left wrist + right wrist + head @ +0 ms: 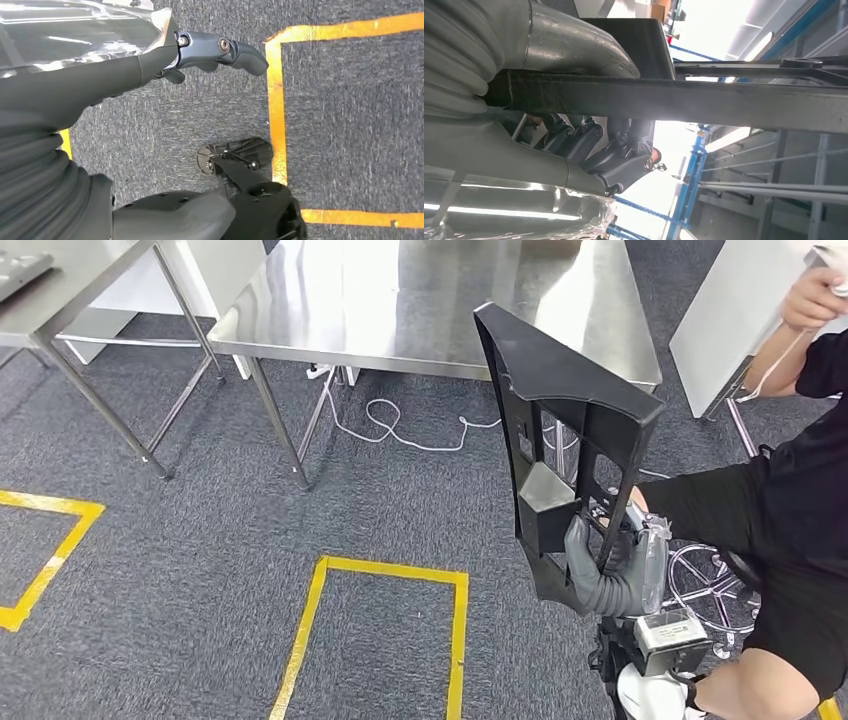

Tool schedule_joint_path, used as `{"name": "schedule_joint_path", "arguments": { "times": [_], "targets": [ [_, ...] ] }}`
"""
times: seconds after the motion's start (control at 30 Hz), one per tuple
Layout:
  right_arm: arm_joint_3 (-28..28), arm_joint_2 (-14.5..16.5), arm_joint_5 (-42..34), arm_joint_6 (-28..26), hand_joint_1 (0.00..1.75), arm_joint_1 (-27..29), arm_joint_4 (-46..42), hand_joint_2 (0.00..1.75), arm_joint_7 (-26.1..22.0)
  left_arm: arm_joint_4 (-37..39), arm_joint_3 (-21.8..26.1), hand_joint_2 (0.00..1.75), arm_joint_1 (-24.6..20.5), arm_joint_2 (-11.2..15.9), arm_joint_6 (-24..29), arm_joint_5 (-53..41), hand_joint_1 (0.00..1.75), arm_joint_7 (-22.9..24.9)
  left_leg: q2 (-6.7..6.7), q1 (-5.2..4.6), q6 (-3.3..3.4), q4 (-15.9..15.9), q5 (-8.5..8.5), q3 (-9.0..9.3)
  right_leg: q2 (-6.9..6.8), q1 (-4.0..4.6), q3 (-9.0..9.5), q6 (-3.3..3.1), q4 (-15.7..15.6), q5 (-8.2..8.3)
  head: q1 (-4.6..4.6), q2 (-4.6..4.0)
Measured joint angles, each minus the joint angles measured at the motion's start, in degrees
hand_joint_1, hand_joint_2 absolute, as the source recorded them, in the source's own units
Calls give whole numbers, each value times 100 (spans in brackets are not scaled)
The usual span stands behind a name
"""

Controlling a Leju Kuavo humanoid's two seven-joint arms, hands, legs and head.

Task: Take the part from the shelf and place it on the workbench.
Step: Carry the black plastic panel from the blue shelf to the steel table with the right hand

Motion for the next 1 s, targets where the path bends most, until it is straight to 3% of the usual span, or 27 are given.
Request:
{"name": "schedule_joint_path", "arguments": {
  "times": [0.13, 0.17, 0.23, 0.3, 0.33, 0.4, 0.43, 0.5, 0.63, 0.7, 0.77, 0.8, 0.83, 0.87, 0.93, 1.0],
  "targets": [
    [0, 7, 13, -27, 175, -59, -4, 175, 103, -3, 5, 175, 5, -13, 1, -7, 0, -20, -14, 27, 94, -202, 25, 151, -30, 38, -37, 91, 124, -111, 0, 0],
    [-1, 7, 14, -34, 175, -85, -4, 175, 125, -4, 6, 175, 2, -16, 1, -9, 0, -24, -14, 46, 115, -259, 35, 210, -28, 44, -160, 84, 371, -210, 11, 0],
    [-1, 7, 15, -48, 175, -120, 9, 175, 168, -7, 7, 175, -7, -19, 1, -16, 0, -28, -18, 42, 143, -277, 9, 262, -9, 12, -604, 70, 1131, -453, 21, 0],
    [-2, 7, 15, -57, 175, -126, 31, 175, 199, -8, 8, 175, -6, -22, 1, -22, 0, -27, -38, 40, 144, -272, -35, 296, -5, -18, -954, 136, 1565, -486, 23, 0],
    [-3, 7, 15, -61, 175, -128, 39, 175, 205, -8, 8, 175, -2, -26, 1, -24, 0, -26, -53, 44, 131, -268, -62, 324, -5, -35, -958, 204, 1446, -354, 25, 0],
    [-3, 7, 15, -70, 175, -139, 47, 175, 214, -8, 8, 175, 3, -39, 0, -25, 0, -26, -80, 49, 81, -249, -134, 394, -8, -82, -682, 338, 691, 70, 28, 0],
    [-3, 7, 15, -74, 175, -151, 50, 175, 215, -8, 9, 175, 3, -45, -1, -25, 0, -25, -90, 39, 44, -225, -183, 418, -6, -93, -519, 354, 329, 238, 36, 0],
    [-3, 16, 14, -78, 175, -180, 59, 175, 222, -8, 13, 175, 2, -50, -2, -24, 0, -22, -97, 19, -17, -188, -258, 437, 0, -91, -361, 277, 0, 369, 31, 0],
    [-7, 31, 15, -78, 175, -239, 64, 175, 243, -12, 19, 175, 1, -51, -21, -24, 0, -11, -82, 69, -125, -20, -401, 411, 13, -91, -292, 63, -13, 334, 7, 0],
    [-7, 40, 15, -78, 175, -273, 66, 175, 255, -15, 24, 175, 1, -55, -36, -25, 0, -8, -61, 93, -184, 578, -679, 121, 8, -102, -242, -17, -23, 297, -10, 0],
    [-7, 44, 14, -76, 175, -292, 78, 175, 263, -15, 31, 175, 12, -57, -45, -26, 0, -6, -48, 109, -223, 1358, -950, -350, 5, -89, -216, -65, -22, 261, -17, 0],
    [-7, 45, 13, -76, 175, -296, 88, 175, 268, -15, 34, 175, 18, -57, -47, -26, 0, -5, -45, 114, -231, 1580, -969, -525, 6, -83, -204, -75, -21, 246, -18, 0],
    [-7, 45, 13, -76, 175, -297, 99, 175, 272, -15, 39, 175, 22, -57, -47, -26, 0, -4, -44, 118, -231, 1606, -881, -605, 10, -80, -184, -77, -20, 227, -20, 0],
    [-7, 46, 13, -76, 175, -299, 108, 175, 275, -15, 48, 175, 23, -57, -46, -25, 0, -4, -43, 121, -221, 1408, -687, -566, 14, -80, -153, -70, -20, 204, -19, 0],
    [-7, 46, 14, -75, 175, -312, 115, 175, 278, -16, 69, 175, 20, -57, -45, -24, 0, -5, -32, 122, -179, 619, -200, -248, 19, -80, -74, -32, -23, 143, -18, 0],
    [-7, 45, 15, -74, 175, -341, 115, 175, 279, -17, 85, 175, 13, -57, -45, -24, 0, -5, -20, 94, -134, 54, 7, 6, 20, -50, -35, 27, -24, 88, -13, 0]
  ]
}}
